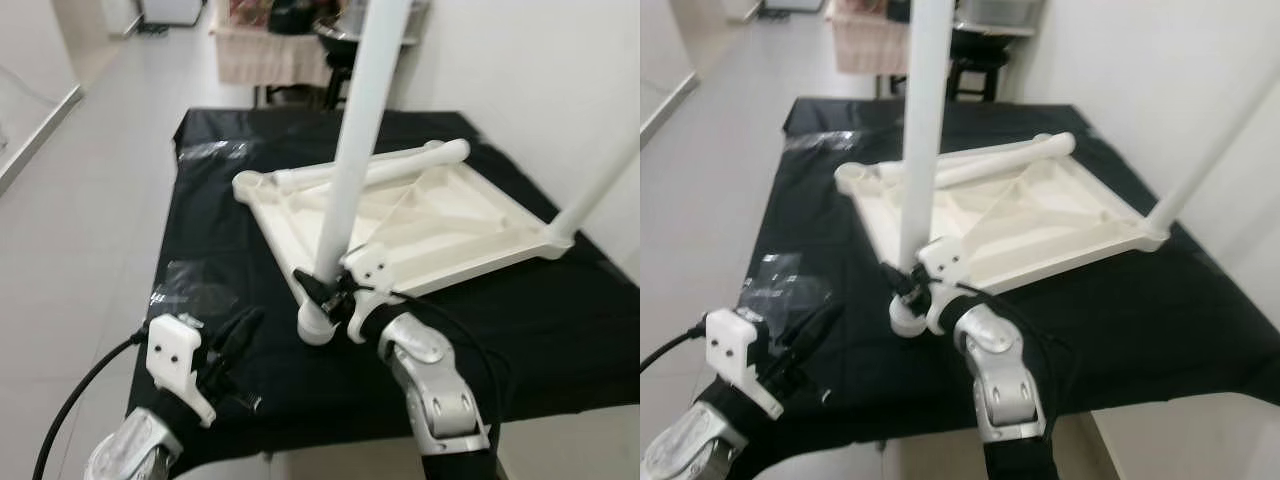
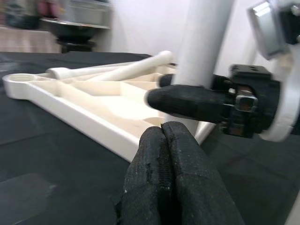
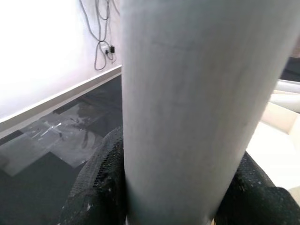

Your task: Building children table

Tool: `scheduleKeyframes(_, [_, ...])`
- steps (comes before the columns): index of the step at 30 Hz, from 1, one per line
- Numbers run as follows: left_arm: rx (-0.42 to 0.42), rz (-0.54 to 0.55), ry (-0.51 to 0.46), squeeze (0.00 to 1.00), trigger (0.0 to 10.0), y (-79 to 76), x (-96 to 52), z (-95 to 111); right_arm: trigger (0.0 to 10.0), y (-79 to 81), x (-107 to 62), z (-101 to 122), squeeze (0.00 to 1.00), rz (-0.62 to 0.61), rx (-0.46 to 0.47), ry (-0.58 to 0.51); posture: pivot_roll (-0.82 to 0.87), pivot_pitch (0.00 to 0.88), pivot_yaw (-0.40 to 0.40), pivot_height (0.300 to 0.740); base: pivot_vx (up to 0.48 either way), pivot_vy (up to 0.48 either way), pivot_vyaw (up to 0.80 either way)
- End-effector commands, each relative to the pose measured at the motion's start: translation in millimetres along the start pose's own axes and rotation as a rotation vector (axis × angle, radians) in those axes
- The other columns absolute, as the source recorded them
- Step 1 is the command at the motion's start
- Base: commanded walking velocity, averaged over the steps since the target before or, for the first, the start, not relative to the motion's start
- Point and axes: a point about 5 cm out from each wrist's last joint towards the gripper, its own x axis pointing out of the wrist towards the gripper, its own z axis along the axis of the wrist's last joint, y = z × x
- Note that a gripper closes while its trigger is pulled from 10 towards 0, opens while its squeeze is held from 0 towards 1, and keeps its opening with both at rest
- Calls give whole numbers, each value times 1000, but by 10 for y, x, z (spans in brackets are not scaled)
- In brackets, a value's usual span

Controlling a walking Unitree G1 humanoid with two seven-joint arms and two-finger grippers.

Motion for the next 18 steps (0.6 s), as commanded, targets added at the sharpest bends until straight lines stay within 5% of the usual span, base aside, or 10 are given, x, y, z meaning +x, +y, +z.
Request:
scheduleKeyframes(1, [0,-6,2,0,10000,-22,15,-18,9804,-97,33,-251,0,-47,-37,167,114,109,-131,740,0,0,0])
scheduleKeyframes(3, [1,0,0,0,10000,-24,21,-20,10000,-80,103,-176,0,-9,-20,165,117,106,-132,740,0,0,0])
scheduleKeyframes(4, [0,3,-1,0,10000,-23,23,-21,10000,-61,116,-137,1000,20,-31,169,116,106,-132,740,0,0,0])
scheduleKeyframes(12, [-10,-6,2,0,10000,-29,26,-29,10000,-110,243,62,1000,151,-102,113,116,104,-131,740,0,0,0])
scheduleKeyframes(14, [-19,-17,8,0,10000,-34,26,-39,10000,-146,336,267,1000,402,-166,7,112,98,-123,740,0,0,0])
scheduleKeyframes(15, [-19,-17,8,0,10000,-34,26,-39,10000,-146,336,267,1000,402,-166,7,112,98,-123,740,0,0,0])
scheduleKeyframes(16, [-21,-20,11,0,10000,-34,25,-45,10000,-186,368,291,0,501,-201,11,118,90,-119,740,0,0,0])
scheduleKeyframes(18, [-23,-21,15,0,10000,-32,22,-57,10000,-273,454,327,0,616,-167,51,127,87,-119,740,0,0,0])
